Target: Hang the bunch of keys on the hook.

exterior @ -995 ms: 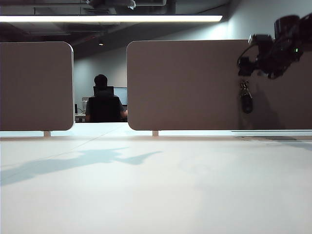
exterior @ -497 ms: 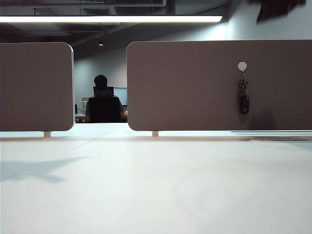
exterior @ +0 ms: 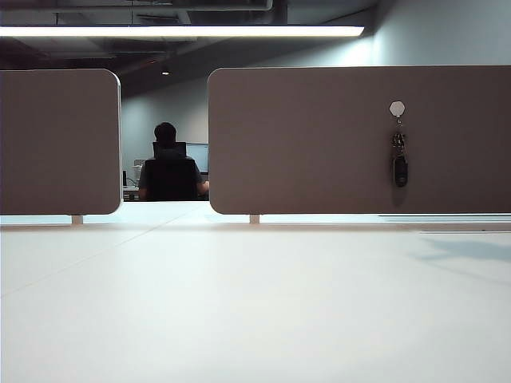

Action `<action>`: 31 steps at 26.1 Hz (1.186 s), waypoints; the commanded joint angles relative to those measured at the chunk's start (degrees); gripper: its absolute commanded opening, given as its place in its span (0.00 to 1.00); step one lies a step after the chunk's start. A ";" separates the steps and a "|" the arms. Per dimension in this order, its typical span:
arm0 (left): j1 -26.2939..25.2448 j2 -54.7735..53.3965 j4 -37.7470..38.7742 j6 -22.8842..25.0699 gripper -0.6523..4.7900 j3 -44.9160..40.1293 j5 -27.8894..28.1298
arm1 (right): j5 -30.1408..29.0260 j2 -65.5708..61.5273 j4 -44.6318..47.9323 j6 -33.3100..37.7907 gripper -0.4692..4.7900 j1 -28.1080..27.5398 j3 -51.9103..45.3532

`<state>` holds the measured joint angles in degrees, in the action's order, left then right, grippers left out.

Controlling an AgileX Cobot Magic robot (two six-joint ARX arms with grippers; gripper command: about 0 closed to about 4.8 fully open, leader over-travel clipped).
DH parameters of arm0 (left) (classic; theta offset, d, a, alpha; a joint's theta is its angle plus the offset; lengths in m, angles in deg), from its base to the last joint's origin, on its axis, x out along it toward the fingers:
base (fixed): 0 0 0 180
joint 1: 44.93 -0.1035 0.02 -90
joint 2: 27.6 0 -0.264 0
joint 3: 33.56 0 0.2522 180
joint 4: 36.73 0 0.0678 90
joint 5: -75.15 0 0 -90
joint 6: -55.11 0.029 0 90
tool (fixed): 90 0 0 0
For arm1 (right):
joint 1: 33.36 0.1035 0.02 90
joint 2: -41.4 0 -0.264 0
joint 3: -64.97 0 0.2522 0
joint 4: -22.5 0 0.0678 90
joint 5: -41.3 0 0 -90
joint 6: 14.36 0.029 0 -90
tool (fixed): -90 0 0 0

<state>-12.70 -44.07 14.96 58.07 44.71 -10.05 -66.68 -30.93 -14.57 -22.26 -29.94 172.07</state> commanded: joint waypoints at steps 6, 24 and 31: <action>0.02 16.09 1.11 -9.88 0.11 -19.93 -3.26 | 6.43 38.16 4.15 5.66 0.07 4.33 -36.57; 0.02 16.17 -35.45 -17.42 0.11 -62.97 -8.41 | 2.64 72.04 11.19 14.21 0.07 4.35 -85.31; 0.02 16.15 -34.03 -18.40 0.11 -64.11 -8.48 | 4.39 72.04 11.17 10.69 0.07 4.37 -89.29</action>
<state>-12.68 -27.87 -20.05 39.97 -19.52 -18.31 -62.41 41.11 -4.30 -9.41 -25.55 83.62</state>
